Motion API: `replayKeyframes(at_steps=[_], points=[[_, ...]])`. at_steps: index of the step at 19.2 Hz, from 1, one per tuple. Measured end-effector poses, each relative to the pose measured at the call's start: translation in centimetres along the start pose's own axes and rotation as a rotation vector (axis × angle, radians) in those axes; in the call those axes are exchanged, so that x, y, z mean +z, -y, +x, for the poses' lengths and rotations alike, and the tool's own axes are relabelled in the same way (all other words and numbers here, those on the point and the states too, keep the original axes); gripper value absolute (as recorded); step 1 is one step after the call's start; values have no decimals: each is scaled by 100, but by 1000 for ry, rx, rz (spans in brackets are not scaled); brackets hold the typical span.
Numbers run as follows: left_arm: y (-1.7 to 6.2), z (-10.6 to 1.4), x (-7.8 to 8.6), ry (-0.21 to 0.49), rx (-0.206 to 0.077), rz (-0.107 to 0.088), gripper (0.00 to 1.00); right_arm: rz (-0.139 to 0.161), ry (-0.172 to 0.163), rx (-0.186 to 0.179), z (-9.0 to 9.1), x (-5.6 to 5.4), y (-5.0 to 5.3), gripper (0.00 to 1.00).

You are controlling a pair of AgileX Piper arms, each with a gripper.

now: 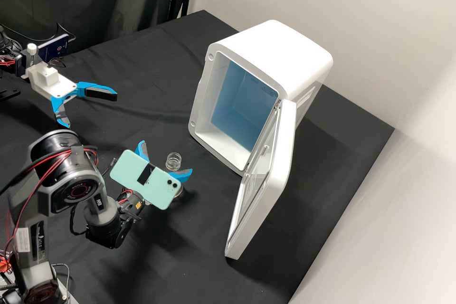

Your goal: Place the flask in the incubator

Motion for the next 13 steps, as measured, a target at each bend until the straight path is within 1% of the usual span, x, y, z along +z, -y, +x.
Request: replayKeyframes(at_steps=[2, 3, 5, 8, 12, 13], points=[[1, 0, 3, 3, -2, 1, 100, -8, -8, 3, -36, -20, -14, 100], [2, 0, 4, 4, -2, 2, 100, -7, -11, 8, -59, -33, -19, 100], [2, 0, 4, 4, -2, 2, 100, -19, -17, 15, -111, -53, -34, 100], [2, 0, 4, 4, -2, 2, 100, -25, -16, 14, -190, -68, -17, 100], [2, 0, 4, 4, -2, 2, 100, -23, -20, -17, -250, -84, 62, 100], [2, 0, 4, 4, -2, 2, 100, -24, -21, -20, -257, -86, 67, 100]])
